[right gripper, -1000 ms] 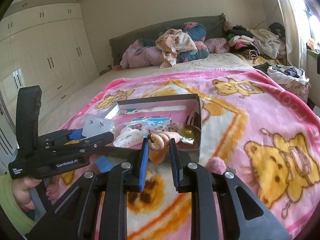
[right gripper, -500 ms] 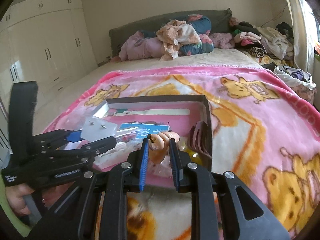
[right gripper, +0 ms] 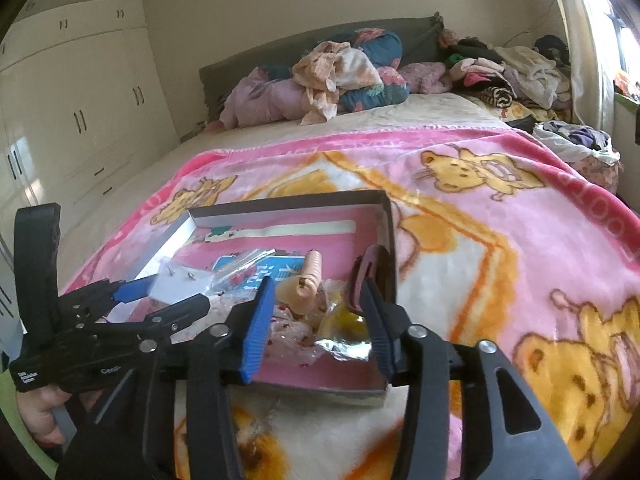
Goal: Organize jewelry
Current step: 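Release the earring card from the left tool into the box while the right tool releases the hair tie, then grasp the small blue box with the left tool while the right tool grasps the pink pom-pom keychain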
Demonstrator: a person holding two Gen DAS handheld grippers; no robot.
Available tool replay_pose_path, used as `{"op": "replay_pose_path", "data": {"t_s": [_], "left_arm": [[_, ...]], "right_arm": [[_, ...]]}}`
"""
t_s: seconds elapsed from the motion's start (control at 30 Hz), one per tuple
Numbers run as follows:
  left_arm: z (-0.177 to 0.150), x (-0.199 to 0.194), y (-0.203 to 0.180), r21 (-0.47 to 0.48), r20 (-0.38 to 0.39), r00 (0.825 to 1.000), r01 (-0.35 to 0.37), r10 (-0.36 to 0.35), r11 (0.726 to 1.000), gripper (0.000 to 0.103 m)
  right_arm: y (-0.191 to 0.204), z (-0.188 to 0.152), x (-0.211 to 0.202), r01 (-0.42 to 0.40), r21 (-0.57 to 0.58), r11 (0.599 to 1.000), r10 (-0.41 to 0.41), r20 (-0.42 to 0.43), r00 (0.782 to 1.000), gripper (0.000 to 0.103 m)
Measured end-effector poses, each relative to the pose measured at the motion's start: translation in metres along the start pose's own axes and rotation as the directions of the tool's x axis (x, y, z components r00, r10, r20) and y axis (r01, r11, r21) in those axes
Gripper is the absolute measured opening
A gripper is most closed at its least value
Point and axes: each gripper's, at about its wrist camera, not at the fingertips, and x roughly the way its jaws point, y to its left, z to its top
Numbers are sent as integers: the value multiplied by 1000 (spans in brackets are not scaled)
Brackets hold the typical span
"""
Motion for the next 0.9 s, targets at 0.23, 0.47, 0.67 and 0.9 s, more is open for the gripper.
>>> {"op": "replay_pose_path", "data": {"t_s": [0.23, 0.47, 0.67, 0.9], "left_arm": [[-2, -17, -1, -3, 42, 999, 9, -9, 1000, 84], [-9, -33, -2, -23, 72, 997, 14, -13, 1000, 91], [-21, -47, -2, -28, 86, 996, 8, -6, 1000, 91], [-43, -55, -1, -47, 62, 998, 11, -8, 999, 91]], "right_arm": [[-9, -8, -19, 17, 20, 1000, -17, 16, 1000, 60], [-19, -23, -36, 41, 35, 999, -42, 10, 999, 68], [-28, -35, -48, 61, 39, 997, -61, -3, 998, 73], [-47, -54, -52, 87, 56, 995, -85, -52, 995, 74]]}}
